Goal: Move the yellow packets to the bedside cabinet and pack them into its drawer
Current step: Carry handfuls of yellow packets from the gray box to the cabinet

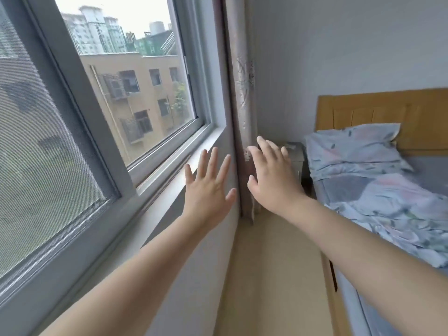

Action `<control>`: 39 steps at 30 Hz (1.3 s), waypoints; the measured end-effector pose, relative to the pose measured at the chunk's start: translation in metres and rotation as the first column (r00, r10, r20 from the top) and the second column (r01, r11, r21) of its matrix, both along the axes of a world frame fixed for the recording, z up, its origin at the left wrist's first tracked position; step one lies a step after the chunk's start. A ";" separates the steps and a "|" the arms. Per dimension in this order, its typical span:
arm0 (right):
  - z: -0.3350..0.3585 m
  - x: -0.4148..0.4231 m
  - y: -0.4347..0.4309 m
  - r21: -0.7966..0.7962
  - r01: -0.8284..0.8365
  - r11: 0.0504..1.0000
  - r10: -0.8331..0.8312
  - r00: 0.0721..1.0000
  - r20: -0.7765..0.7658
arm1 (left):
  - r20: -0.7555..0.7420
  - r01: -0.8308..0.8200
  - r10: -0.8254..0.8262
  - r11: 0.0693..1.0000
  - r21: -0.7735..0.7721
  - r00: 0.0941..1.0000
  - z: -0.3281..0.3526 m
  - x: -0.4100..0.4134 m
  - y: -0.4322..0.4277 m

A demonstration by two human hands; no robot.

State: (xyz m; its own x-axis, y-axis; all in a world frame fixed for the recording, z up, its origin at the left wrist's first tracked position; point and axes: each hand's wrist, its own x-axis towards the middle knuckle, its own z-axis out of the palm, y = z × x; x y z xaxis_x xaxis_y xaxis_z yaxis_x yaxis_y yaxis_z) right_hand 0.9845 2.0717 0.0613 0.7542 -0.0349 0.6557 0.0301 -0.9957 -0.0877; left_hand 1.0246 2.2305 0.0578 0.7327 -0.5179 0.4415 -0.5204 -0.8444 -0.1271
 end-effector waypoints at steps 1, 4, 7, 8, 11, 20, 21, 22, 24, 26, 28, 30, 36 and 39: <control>-0.001 0.019 -0.022 -0.020 0.009 1.000 -0.009 1.000 -0.004 | 0.004 0.025 -0.025 1.000 0.015 1.000 0.000 0.025 -0.022; 0.001 0.079 -0.093 -0.055 0.056 0.997 -0.059 0.997 -0.041 | 0.016 0.088 -0.089 0.995 0.052 0.996 0.006 0.099 -0.091; 0.002 0.137 -0.164 -0.057 0.122 0.991 -0.126 0.989 -0.071 | 0.007 0.113 -0.114 0.993 0.041 0.993 0.006 0.172 -0.154; 0.002 0.156 -0.185 -0.060 0.147 0.987 -0.152 0.985 -0.079 | -0.005 0.118 -0.118 0.993 0.019 0.993 0.004 0.195 -0.173; -0.008 0.210 -0.235 -0.067 0.191 0.979 -0.199 0.972 -0.126 | -0.050 0.147 -0.148 0.989 -0.026 0.988 -0.010 0.255 -0.221; -0.041 0.415 -0.349 -0.067 0.262 0.963 -0.270 0.937 -0.220 | -0.008 0.270 -0.270 0.963 0.020 0.963 -0.051 0.482 -0.342; -0.042 0.441 -0.363 -0.070 0.275 0.959 -0.284 0.932 -0.224 | -0.005 0.280 -0.280 0.960 0.023 0.960 -0.052 0.510 -0.357; -0.043 0.466 -0.376 -0.075 0.288 0.955 -0.297 0.926 -0.232 | -0.006 0.294 -0.294 0.955 0.025 0.956 -0.052 0.537 -0.373; -0.043 0.513 -0.404 -0.079 0.313 0.946 -0.323 0.909 -0.262 | -0.036 0.321 -0.320 0.946 0.046 0.947 -0.051 0.587 -0.408; -0.042 0.555 -0.435 -0.080 0.352 0.933 -0.359 0.888 -0.286 | -0.039 0.344 -0.342 0.935 0.089 0.939 -0.049 0.634 -0.444; -0.041 0.592 -0.466 -0.082 0.382 0.920 -0.388 0.866 -0.315 | -0.048 0.359 -0.356 0.927 0.105 0.933 -0.046 0.674 -0.481; -0.044 0.624 -0.499 -0.076 0.412 0.908 -0.412 0.849 -0.330 | -0.062 0.377 -0.372 0.921 0.095 0.926 -0.049 0.710 -0.517; -0.067 0.721 -0.614 -0.093 0.427 0.899 -0.431 0.829 -0.356 | -0.089 0.363 -0.353 0.920 0.145 0.931 -0.077 0.817 -0.627; -0.087 0.774 -0.677 -0.065 0.418 0.906 -0.409 0.828 -0.384 | -0.107 0.333 -0.320 0.934 0.131 0.941 -0.094 0.871 -0.685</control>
